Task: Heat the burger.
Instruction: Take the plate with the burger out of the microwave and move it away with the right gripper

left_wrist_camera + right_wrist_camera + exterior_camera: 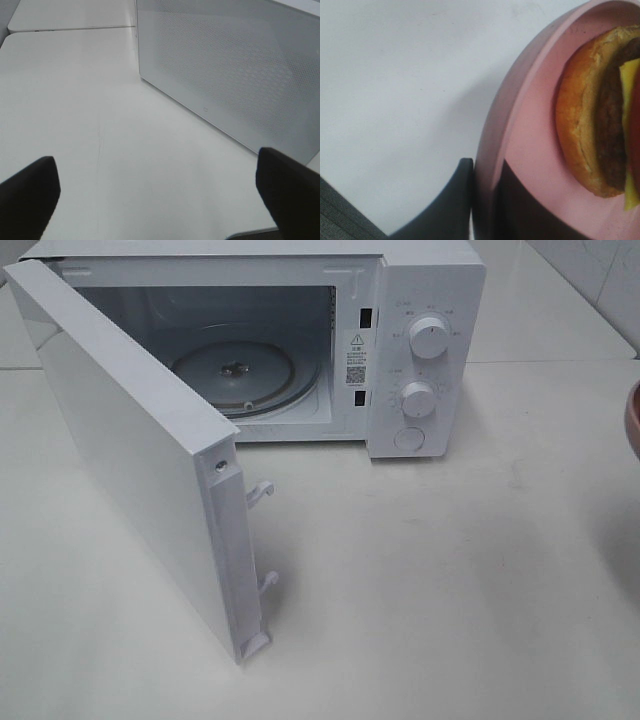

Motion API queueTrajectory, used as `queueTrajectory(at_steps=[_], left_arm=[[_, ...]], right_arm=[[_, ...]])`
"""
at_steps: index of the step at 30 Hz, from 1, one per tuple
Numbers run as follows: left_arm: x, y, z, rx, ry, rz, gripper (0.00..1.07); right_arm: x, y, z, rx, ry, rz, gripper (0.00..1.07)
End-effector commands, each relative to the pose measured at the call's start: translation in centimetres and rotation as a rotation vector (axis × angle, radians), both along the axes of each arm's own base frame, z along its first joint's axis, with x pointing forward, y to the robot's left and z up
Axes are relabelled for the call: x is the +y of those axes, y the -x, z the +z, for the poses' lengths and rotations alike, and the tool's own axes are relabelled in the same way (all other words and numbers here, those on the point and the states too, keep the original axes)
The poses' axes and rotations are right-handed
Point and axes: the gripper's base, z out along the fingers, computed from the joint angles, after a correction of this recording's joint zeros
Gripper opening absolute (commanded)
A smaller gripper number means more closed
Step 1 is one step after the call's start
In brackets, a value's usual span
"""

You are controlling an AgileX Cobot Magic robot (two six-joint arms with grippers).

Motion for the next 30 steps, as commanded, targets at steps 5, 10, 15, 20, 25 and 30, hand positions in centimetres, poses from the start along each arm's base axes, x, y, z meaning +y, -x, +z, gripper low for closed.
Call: queueTrajectory(at_steps=[5, 10, 15, 20, 25, 30], left_arm=[[0.0, 0.0, -0.1, -0.005, 0.005, 0.004, 1.01], [0.0, 0.0, -0.1, -0.005, 0.005, 0.004, 1.01], [0.0, 0.0, -0.1, -0.005, 0.005, 0.004, 1.01], [0.0, 0.0, -0.1, -0.005, 0.005, 0.004, 1.01], [0.0, 0.0, -0.1, -0.005, 0.005, 0.004, 1.01], [0.0, 0.0, -0.1, -0.005, 0.005, 0.004, 1.01]], right_arm=[[0.1, -1.9, -0.1, -0.078, 0.029, -0.155, 0.01], [0.7, -3.3, -1.3, -0.067, 0.030, -0.271, 0.01], [1.2, -4.0, -2.1, -0.059, 0.017, -0.342, 0.01], [1.5, -4.6, -2.8, -0.059, 0.006, -0.397, 0.01], [1.9, -5.3, -3.7, -0.062, -0.004, -0.452, 0.01], [2.3, -5.9, -4.5, -0.065, -0.012, -0.503, 0.02]])
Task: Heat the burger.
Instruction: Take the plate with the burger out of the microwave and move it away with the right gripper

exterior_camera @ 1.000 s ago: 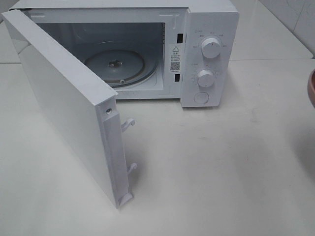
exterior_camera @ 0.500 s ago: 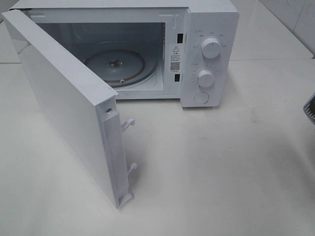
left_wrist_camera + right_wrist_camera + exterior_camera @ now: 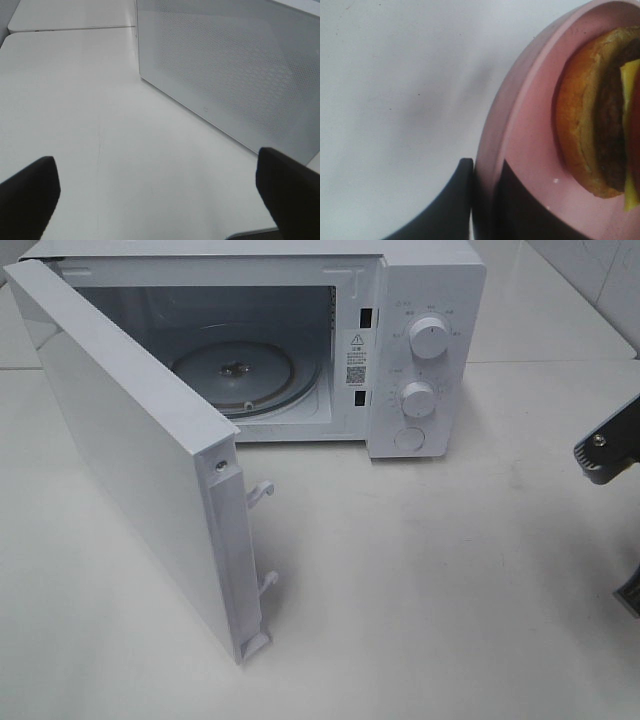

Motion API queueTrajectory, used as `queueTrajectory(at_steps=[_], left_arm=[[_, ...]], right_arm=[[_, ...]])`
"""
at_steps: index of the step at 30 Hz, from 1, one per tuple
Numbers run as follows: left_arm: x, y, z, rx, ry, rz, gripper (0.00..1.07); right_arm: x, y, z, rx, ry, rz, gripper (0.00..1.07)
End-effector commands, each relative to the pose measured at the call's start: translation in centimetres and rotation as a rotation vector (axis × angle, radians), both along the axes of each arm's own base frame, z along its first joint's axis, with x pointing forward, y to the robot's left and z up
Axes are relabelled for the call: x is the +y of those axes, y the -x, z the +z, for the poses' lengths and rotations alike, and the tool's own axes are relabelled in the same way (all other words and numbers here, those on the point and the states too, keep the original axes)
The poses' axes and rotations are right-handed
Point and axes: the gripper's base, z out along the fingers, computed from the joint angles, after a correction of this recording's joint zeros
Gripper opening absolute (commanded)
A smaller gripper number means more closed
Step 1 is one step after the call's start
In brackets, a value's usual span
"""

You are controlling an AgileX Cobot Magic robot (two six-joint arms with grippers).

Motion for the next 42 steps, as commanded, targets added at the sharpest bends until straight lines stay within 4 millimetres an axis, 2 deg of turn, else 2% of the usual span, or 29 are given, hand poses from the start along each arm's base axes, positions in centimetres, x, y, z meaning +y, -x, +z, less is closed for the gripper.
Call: queueTrajectory(at_steps=[1, 17, 30, 42], left_arm=[[0.0, 0.0, -0.1, -0.005, 0.005, 0.004, 1.01], [0.0, 0.0, -0.1, -0.005, 0.005, 0.004, 1.01], [0.0, 0.0, -0.1, -0.005, 0.005, 0.004, 1.01], [0.0, 0.0, -0.1, -0.005, 0.005, 0.004, 1.01]], right_arm=[[0.2, -1.0, -0.3, -0.047, 0.029, -0.026, 0.02], [1.6, -2.7, -4.2, 0.009, 0.024, -0.102, 0.04], [2.1, -3.6, -8.5, 0.028, 0.052, -0.273, 0.05], [2.4, -4.5, -10.8, 0.012, 0.092, -0.242, 0.07]])
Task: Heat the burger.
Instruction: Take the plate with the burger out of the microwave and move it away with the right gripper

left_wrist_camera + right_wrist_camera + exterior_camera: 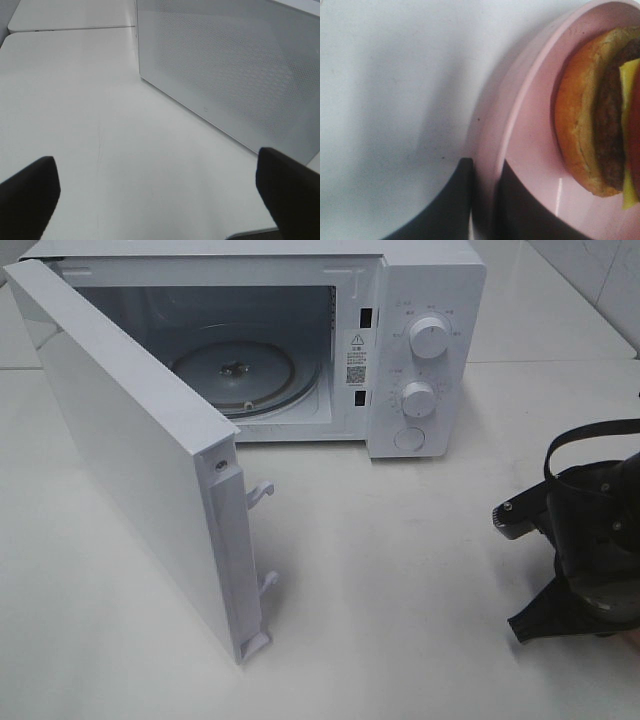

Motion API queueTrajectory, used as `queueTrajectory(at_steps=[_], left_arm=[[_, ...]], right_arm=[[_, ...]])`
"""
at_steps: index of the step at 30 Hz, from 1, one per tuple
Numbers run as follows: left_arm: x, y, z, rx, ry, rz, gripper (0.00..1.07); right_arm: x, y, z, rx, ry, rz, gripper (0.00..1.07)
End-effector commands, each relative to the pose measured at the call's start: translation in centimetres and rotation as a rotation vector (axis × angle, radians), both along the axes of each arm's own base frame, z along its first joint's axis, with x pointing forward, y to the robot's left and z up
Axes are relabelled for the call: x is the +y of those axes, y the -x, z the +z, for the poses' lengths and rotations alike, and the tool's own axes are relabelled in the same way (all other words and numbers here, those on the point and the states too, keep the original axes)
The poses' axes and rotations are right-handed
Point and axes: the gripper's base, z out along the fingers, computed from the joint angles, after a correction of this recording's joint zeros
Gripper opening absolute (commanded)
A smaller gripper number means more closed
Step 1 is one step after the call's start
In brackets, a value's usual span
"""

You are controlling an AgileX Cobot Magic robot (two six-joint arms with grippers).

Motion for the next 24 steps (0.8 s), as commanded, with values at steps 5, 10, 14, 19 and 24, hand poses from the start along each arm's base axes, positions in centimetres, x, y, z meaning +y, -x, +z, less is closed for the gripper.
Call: queueTrajectory(at_steps=[5, 10, 14, 19, 24], left_arm=[[0.0, 0.0, -0.1, -0.005, 0.005, 0.004, 1.01], [0.0, 0.0, -0.1, -0.005, 0.005, 0.004, 1.01], [0.0, 0.0, -0.1, -0.005, 0.005, 0.004, 1.01], [0.0, 0.0, -0.1, -0.005, 0.005, 0.004, 1.01], [0.0, 0.0, -0.1, -0.005, 0.005, 0.004, 1.01]], right_arm=[[-0.2, -0.5, -0.7, -0.035, 0.049, -0.013, 0.09], [-0.1, -0.5, -0.9, -0.050, 0.035, -0.038, 0.18], [0.0, -0.5, -0.7, -0.024, 0.036, -0.009, 0.38], [0.1, -0.3, 0.8, -0.035, -0.006, 0.003, 0.50], [0.1, 0.4, 3.5, -0.030, -0.073, 0.053, 0.50]])
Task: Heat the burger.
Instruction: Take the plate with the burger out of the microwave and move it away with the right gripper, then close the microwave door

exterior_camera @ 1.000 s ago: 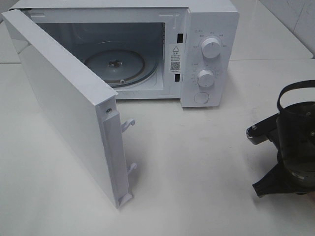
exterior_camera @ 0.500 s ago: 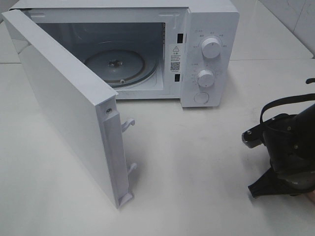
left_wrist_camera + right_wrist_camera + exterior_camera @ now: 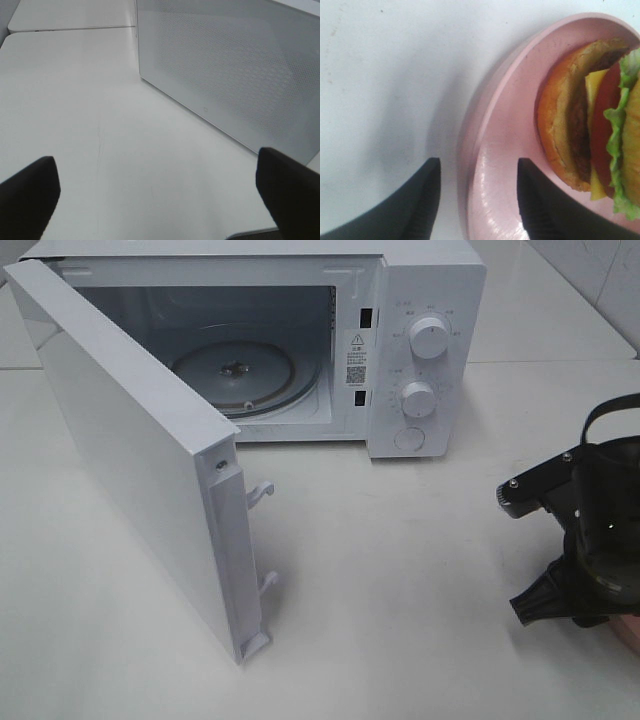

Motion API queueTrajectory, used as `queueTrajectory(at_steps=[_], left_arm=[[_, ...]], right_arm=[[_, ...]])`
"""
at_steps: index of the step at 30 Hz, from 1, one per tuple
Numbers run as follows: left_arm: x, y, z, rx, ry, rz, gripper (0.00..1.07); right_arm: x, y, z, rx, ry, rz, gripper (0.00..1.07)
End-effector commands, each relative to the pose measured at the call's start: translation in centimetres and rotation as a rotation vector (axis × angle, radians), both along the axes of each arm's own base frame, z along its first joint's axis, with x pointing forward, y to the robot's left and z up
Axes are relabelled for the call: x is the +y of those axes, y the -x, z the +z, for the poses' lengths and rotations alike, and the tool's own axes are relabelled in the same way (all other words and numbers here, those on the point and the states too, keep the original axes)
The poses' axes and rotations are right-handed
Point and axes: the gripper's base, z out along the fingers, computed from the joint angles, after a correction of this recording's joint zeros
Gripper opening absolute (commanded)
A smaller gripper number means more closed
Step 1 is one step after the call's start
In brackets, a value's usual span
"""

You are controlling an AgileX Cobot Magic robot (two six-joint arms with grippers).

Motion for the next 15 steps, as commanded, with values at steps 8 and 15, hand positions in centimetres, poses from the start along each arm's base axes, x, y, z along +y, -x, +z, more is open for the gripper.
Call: queueTrajectory(at_steps=[8, 15], left_arm=[[0.0, 0.0, -0.1, -0.005, 0.005, 0.004, 1.01], [0.0, 0.0, -0.1, -0.005, 0.005, 0.004, 1.01]], right_arm=[[0.4, 2.2, 4.5, 0.065, -0.177, 0.168, 0.52], [1.1, 3.7, 8.1, 0.051, -0.338, 0.372, 0.68]])
